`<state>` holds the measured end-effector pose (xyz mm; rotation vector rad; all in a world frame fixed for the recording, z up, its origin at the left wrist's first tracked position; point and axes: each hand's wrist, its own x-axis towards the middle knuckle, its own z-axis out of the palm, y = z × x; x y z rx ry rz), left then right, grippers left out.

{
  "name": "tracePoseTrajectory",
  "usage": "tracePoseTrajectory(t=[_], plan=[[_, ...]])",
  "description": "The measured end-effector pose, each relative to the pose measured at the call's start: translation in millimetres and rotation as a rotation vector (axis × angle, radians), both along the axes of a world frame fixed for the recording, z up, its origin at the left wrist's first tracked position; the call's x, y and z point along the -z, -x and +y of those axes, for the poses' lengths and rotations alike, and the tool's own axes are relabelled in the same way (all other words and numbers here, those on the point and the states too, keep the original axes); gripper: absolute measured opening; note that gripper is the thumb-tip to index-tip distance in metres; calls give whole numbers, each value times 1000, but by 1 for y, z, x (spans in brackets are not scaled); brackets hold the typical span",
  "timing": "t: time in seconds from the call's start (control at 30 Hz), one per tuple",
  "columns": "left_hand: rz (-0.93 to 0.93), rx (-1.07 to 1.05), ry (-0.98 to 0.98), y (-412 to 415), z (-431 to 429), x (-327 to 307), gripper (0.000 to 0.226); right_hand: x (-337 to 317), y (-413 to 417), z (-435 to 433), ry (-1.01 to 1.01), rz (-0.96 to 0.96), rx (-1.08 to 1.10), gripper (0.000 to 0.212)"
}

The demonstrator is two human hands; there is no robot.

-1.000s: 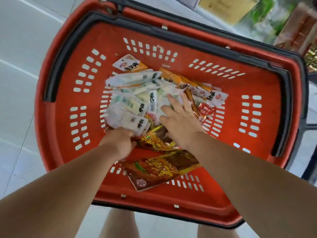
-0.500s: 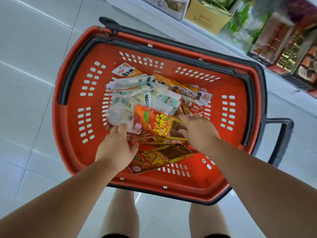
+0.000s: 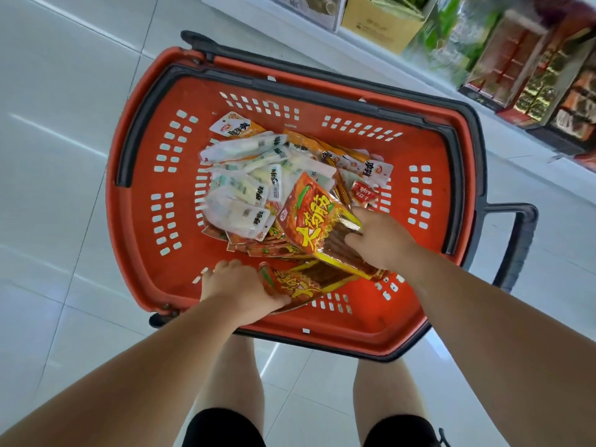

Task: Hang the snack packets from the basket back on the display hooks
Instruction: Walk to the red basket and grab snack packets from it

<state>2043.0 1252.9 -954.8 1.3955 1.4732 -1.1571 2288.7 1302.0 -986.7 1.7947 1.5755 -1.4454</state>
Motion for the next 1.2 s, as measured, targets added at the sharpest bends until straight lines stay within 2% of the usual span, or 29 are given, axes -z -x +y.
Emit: tracePoseTrajectory(t=[0.07,0.13,0.2,0.37,0.43,0.5,0.53,0.6,0.7,0.77,0.83,0.9,0.97,1.07,1.2], plan=[[-23,-99,23,3,0,6,82,2,6,3,27,-12,13,41],[-65,-256,4,8,1,11,46,6,12,6,49,-8,73,30],[-115,-483,-116,12,2,15,11,10,16,10,74,9,144,14],[-190,-1257,-512,26,21,4,12,16,20,11,76,110,338,36],[-238,-1542,-521,32,36,2,13,21,23,7,58,144,331,44],[-296,-1696,-447,36,54,7,13,22,30,3,68,158,290,62],[-326,-1709,-401,37,62,12,12,25,34,2,66,161,278,71],[-360,-1685,-345,37,76,25,11,36,44,0,43,146,252,74],[-390,-1620,-364,34,92,44,10,53,60,-1,-51,66,171,54],[-381,-1498,-430,34,97,55,14,60,71,-1,-135,3,150,42],[-392,-1383,-471,38,96,66,16,66,78,0,-149,50,216,35],[-387,-1305,-478,43,94,73,3,71,82,0,-108,131,318,37],[-383,-1246,-465,47,91,76,6,77,84,4,-136,170,367,40],[-376,-1286,-430,50,94,78,15,75,89,13,-279,133,393,29],[-483,-1510,-396,56,104,86,11,65,98,37,-522,55,269,15]])
